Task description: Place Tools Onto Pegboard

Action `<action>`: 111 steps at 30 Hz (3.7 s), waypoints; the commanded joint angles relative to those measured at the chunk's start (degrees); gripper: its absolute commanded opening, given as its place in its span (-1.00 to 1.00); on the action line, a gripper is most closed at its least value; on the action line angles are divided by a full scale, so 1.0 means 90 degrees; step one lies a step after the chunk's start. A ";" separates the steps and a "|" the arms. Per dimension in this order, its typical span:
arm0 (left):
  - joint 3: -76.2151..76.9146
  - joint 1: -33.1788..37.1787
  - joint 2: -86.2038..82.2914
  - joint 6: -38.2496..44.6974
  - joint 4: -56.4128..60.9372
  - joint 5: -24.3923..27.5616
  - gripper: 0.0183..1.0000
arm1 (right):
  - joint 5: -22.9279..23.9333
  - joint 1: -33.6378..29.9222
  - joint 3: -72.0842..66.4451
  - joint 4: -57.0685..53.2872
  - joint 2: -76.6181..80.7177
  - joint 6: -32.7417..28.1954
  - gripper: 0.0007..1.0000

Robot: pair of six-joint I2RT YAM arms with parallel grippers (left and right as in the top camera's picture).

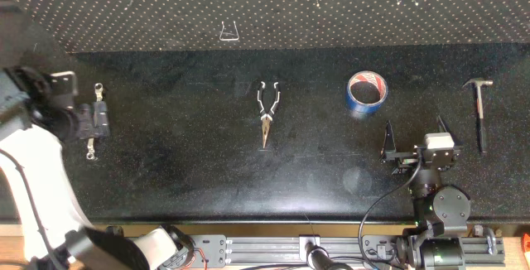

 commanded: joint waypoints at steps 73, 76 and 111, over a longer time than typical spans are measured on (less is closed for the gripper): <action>-0.2108 -0.3009 -0.1137 -0.2346 0.4911 -0.0481 -0.98 | -0.0036 -0.0015 -0.0027 -0.0017 -0.0039 -0.0087 0.98; -0.2108 -0.3123 -0.1134 -0.2200 0.4656 -0.0459 -0.98 | -0.0036 -0.0015 -0.0027 -0.0017 -0.0039 -0.0087 0.98; -0.2033 -0.3121 0.0078 -0.2198 0.6210 -0.0481 -0.67 | -0.0036 -0.0015 -0.0027 -0.0017 -0.0041 -0.0087 0.98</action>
